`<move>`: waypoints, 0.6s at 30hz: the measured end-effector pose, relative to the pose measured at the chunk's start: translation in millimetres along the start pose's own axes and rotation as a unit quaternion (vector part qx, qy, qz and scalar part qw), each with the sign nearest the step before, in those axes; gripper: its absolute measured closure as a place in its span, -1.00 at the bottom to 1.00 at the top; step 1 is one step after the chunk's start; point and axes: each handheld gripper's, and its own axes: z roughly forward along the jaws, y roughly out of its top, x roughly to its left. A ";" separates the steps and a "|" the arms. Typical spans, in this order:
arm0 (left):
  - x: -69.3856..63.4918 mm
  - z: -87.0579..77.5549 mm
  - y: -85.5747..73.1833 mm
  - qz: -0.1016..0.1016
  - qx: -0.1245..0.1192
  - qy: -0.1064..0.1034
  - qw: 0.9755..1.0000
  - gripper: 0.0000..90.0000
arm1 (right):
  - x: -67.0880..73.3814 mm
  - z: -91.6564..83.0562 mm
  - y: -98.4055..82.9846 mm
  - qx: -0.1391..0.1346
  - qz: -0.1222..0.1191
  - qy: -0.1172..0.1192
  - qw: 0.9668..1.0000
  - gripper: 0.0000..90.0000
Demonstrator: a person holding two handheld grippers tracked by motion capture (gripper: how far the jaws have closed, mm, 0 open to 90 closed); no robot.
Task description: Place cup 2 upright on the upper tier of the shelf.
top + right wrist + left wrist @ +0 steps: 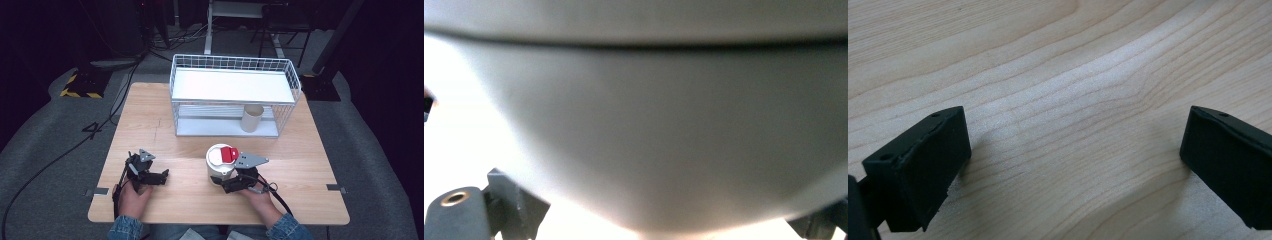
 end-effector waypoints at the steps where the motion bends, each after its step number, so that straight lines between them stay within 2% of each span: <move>1: 0.0 0.0 0.0 0.000 0.000 0.000 1.000 -0.99 | 0.1 -0.1 -0.1 0.000 -0.001 0.000 1.000 -0.75; 12: 0.0 0.0 0.0 0.000 0.000 0.000 1.000 -0.99 | 1.2 -0.1 -1.1 -0.007 -0.003 -0.004 1.000 -0.74; 18: 0.0 0.0 0.0 0.000 0.000 0.000 1.000 -0.99 | 2.9 -1.4 -0.6 -0.008 -0.013 -0.011 1.000 -0.74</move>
